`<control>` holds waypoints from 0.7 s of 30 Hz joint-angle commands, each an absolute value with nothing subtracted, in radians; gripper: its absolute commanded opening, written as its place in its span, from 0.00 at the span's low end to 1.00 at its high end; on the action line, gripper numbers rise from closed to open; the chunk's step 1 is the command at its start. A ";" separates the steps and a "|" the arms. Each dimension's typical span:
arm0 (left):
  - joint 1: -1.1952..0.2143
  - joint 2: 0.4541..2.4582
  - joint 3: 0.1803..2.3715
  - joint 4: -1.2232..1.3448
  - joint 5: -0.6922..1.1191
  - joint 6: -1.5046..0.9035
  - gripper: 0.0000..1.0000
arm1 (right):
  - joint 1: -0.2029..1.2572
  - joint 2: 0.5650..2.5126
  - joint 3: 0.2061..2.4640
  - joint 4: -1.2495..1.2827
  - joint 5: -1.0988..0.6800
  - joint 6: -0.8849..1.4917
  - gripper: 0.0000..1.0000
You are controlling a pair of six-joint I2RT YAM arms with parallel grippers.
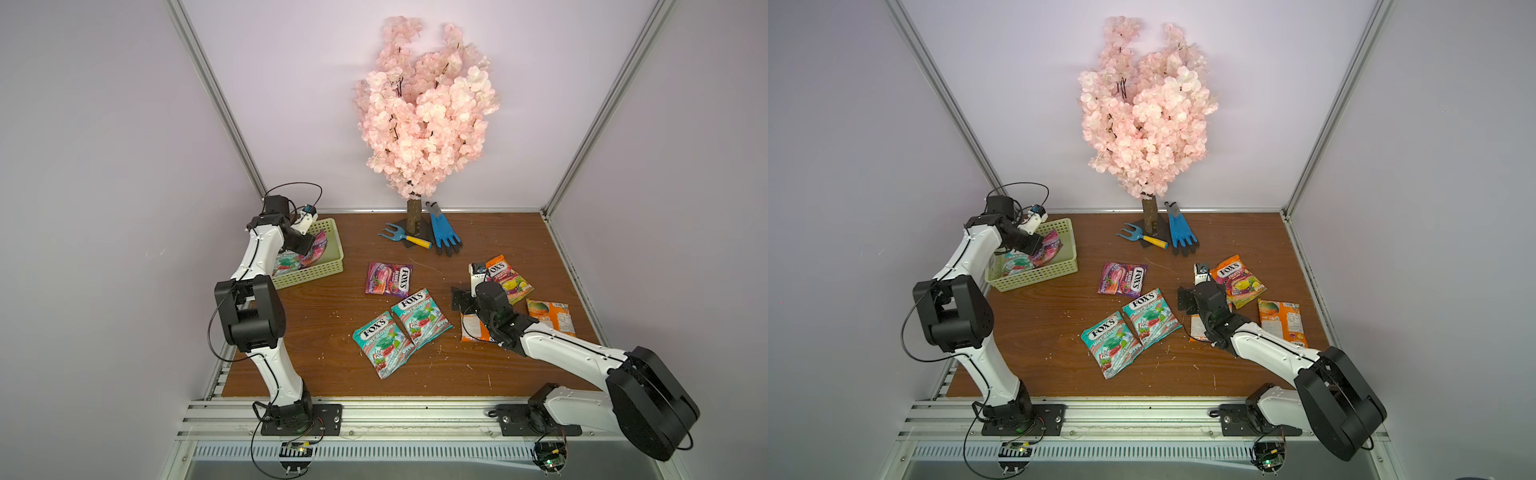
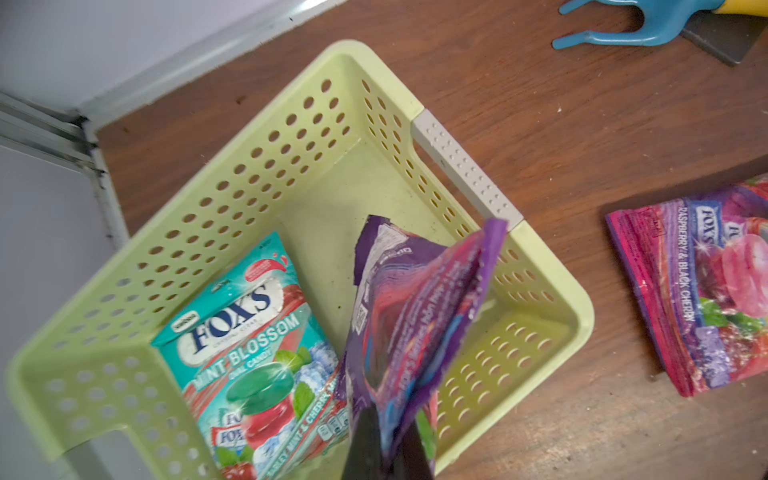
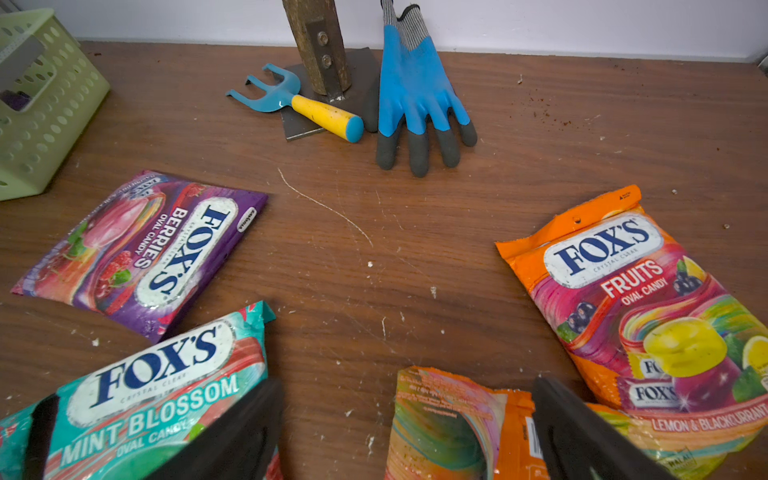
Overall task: Put the candies in the basket
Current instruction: Place the candy in the basket.
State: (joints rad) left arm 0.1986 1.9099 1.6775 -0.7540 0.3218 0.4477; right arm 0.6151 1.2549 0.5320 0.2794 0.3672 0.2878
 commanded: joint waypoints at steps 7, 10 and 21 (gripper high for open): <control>0.275 1.936 1.790 -0.757 0.596 0.160 0.00 | 0.621 1.288 0.583 0.282 0.394 0.281 0.99; 0.275 1.908 1.780 -0.710 0.544 0.001 0.00 | 0.621 1.307 0.587 0.284 0.394 0.282 0.99; 0.263 1.471 1.054 0.256 0.382 -0.982 0.00 | 0.621 1.311 0.593 0.276 0.389 0.284 0.99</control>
State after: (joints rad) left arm 0.2745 1.5673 1.2121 -0.1822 0.4633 -0.5640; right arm 0.6151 1.3323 0.5545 0.2699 0.3702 0.2874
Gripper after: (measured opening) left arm 0.061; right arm 0.992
